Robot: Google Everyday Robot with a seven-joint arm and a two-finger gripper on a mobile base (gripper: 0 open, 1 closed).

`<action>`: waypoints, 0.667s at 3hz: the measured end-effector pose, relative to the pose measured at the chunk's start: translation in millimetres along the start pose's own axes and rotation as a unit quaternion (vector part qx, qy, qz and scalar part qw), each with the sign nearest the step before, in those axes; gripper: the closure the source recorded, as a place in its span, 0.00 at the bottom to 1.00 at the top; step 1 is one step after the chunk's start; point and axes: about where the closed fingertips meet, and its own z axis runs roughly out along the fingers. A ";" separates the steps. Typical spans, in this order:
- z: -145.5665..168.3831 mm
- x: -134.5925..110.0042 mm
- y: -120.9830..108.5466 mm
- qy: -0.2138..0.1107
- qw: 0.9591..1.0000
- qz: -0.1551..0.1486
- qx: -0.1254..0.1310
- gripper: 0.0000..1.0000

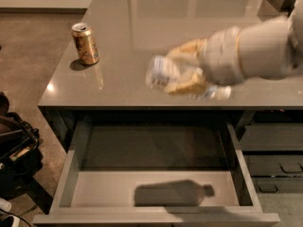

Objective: Place blue plastic bottle into top drawer

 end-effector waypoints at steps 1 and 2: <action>17.6 46.6 53.3 0.023 0.997 0.067 -0.004 1.00; 32.5 66.0 90.0 0.038 0.995 0.083 -0.034 1.00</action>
Offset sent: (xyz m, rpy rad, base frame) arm -0.0215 -0.0096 -0.0575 0.0151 0.0931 -0.0794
